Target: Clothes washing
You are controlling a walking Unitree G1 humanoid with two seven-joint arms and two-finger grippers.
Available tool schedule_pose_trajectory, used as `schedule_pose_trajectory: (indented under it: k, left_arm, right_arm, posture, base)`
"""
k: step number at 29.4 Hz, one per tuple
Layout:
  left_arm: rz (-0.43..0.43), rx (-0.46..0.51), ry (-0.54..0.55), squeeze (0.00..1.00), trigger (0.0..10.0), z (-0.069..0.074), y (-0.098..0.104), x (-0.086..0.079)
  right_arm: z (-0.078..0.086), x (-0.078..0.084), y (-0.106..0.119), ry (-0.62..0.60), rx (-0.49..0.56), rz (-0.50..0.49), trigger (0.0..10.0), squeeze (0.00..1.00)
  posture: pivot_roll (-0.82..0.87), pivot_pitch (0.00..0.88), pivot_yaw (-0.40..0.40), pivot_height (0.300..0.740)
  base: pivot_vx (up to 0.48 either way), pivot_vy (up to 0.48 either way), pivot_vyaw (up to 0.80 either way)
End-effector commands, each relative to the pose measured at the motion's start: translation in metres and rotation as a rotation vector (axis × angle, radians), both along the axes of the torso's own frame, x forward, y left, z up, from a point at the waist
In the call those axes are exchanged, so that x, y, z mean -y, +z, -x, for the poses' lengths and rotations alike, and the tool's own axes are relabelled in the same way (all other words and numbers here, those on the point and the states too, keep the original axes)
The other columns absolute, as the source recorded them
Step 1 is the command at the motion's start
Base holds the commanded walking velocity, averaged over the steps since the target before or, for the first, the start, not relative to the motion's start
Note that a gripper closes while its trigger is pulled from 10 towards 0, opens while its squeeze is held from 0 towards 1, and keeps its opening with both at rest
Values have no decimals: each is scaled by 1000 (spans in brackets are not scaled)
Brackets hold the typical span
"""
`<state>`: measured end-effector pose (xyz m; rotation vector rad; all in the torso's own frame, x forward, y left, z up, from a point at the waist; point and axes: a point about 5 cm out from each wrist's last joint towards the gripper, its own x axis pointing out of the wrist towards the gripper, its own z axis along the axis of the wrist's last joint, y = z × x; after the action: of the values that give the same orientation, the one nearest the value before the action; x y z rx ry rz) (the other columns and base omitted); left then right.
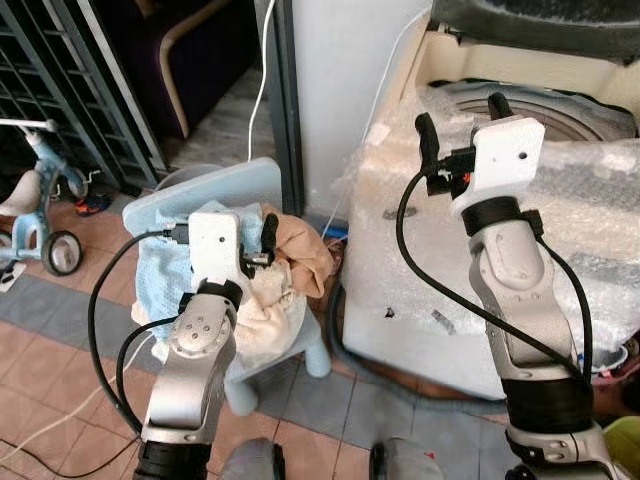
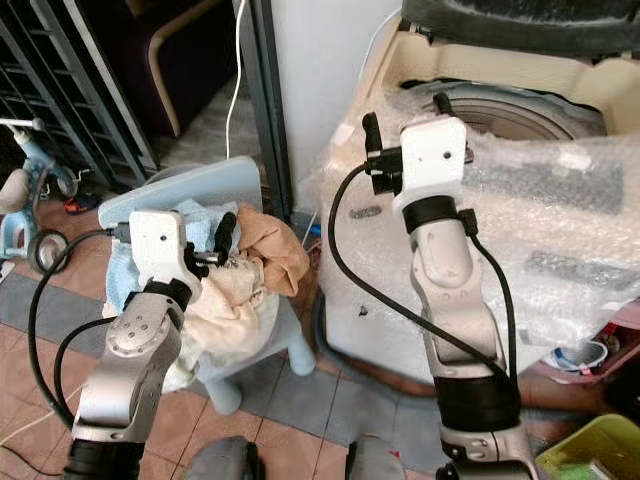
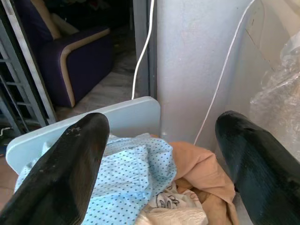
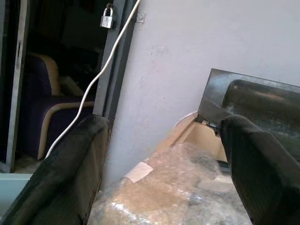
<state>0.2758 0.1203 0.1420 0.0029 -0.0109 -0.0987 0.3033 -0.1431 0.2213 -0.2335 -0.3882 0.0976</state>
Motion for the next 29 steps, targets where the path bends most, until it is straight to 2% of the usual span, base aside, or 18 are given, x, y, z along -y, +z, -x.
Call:
schedule_pose_trajectory:
  k: [1,3,9,11,12,16,19,20,25,29]
  left_arm:
    - [-51,-7,51,0,10000,2,-3,-11]
    - [-55,2,52,0,10000,2,-3,-11]
    - [-39,-19,131,0,10000,3,-8,-20]
    - [-70,-48,175,0,10000,3,-12,-26]
    - [-130,-81,212,0,10000,5,-18,-31]
    - [-142,-115,219,0,10000,8,-24,-32]
    - [-126,-118,235,0,10000,7,-25,-35]
    - [-128,-121,236,0,10000,6,-25,-35]
    - [-129,-116,225,0,10000,7,-25,-34]
    - [-119,-127,227,0,10000,10,-26,-35]
  right_arm:
    - [2,-9,-1,45,-14,-4,10000,0]
    - [3,-9,-2,51,-20,-6,10000,0]
    - [10,-16,-22,121,-98,-16,10000,0]
    - [12,-18,-40,144,-175,-27,10000,0]
    - [13,-20,-52,152,-218,-13,10000,0]
    - [14,-22,-66,166,-283,12,10000,0]
    - [11,-24,-82,157,-372,26,10000,0]
    - [7,-24,-92,132,-435,34,10000,0]
    - [2,-24,-99,117,-480,47,10000,0]
    - [-3,-24,-101,109,-492,51,10000,0]
  posture:
    - [-8,101,37,740]
    - [-10,103,38,740]
    - [-11,104,34,740]
    - [-7,105,33,740]
    - [-6,105,33,740]
    - [-6,106,33,740]
    - [0,104,32,740]
    - [4,105,33,740]
    - [8,107,30,740]
    - [19,112,28,740]
  base:
    - [0,0,0]
    - [0,0,0]
    - [0,0,780]
    - [0,0,775]
    - [0,0,763]
    - [0,0,753]
    - [0,0,158]
    - [0,0,0]
    - [0,0,0]
    - [367,0,0]
